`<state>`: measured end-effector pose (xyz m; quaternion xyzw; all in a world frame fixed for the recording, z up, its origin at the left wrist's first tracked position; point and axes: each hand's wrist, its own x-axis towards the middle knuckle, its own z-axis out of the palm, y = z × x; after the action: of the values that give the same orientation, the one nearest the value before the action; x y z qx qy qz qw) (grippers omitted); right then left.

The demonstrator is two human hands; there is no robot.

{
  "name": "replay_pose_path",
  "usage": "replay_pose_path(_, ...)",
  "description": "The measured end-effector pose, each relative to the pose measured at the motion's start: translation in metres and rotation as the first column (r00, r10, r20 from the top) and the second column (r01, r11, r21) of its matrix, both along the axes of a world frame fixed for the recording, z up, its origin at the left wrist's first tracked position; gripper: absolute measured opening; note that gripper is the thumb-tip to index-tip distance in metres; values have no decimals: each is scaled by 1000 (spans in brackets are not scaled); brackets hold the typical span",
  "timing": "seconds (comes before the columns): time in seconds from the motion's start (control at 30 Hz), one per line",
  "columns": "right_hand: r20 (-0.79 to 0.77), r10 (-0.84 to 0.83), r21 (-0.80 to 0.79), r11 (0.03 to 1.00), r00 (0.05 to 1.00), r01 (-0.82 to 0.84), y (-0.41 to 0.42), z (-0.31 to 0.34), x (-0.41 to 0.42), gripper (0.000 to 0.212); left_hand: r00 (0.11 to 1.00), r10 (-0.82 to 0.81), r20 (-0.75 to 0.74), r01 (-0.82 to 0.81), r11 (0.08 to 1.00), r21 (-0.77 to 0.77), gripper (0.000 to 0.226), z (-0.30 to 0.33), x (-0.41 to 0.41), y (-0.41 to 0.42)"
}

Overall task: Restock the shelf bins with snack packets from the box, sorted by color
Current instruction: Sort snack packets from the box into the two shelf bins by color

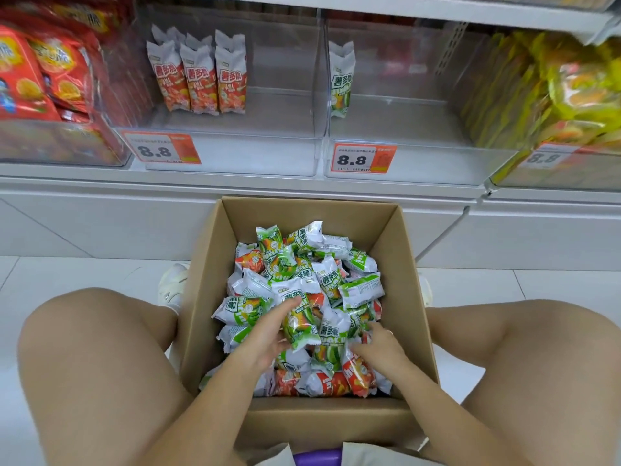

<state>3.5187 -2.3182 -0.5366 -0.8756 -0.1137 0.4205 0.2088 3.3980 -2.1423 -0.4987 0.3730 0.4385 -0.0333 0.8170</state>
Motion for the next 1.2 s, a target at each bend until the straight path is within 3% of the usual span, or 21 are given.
replay_pose_path(0.07,-44,-88,1,996,995,88,9,-11,5,77,1000,24,-13,-24,999,-21,61,-4,-4,3)
replay_pose_path(0.1,-102,-115,-2,993,988,115,13,-18,6,70,999,30,-20,-30,999,-34,58,-5,-6,3)
replay_pose_path(0.17,-189,-132,-3,991,973,134,24,-24,1,33,999,22,-28,-23,999,-43,53,-9,-11,3)
replay_pose_path(0.27,-105,-70,-11,998,992,69,37,-28,-14,32,999,-23,-37,22,999,-26,54,-9,-11,-2)
replay_pose_path(0.37,-36,-55,-13,998,998,54,41,-28,-20,48,999,-35,-9,35,999,2,84,-14,-10,-1)
replay_pose_path(0.5,-126,-223,86,968,967,234,37,-21,-15,70,999,18,30,-20,998,63,116,-14,-7,4)
replay_pose_path(0.6,-308,-314,251,884,898,395,31,-10,-9,74,999,18,39,-21,995,94,106,-6,-6,4)
replay_pose_path(0.7,-439,-336,371,777,833,508,28,8,-7,75,993,-72,94,65,995,74,58,11,-1,0)
replay_pose_path(0.73,-431,-315,397,776,846,491,28,15,-8,82,989,-87,118,80,995,57,55,15,1,-1)
replay_pose_path(0.8,-386,-269,443,785,882,433,29,27,-10,100,986,-76,150,74,997,24,76,21,8,-2)
replay_pose_path(0.87,-349,-249,483,779,904,401,34,44,-9,112,979,-45,199,48,999,-13,81,30,14,-4)
replay_pose_path(0.97,-284,-232,561,747,930,357,45,81,-6,92,970,-40,242,46,999,-18,89,45,23,-10)
replay_pose_path(1.03,-294,-197,603,721,935,341,48,95,-2,89,965,-23,262,12,999,42,104,60,29,-13)
replay_pose_path(1.1,-233,-135,667,698,963,259,53,113,-1,103,964,-22,266,-5,995,100,116,75,38,-16)
replay_pose_path(1.17,-189,-94,706,679,978,201,57,126,2,122,955,-59,291,9,985,170,108,94,47,-19)
replay_pose_path(1.2,-190,-89,716,668,978,200,58,134,7,120,953,-80,293,19,979,204,102,98,51,-18)
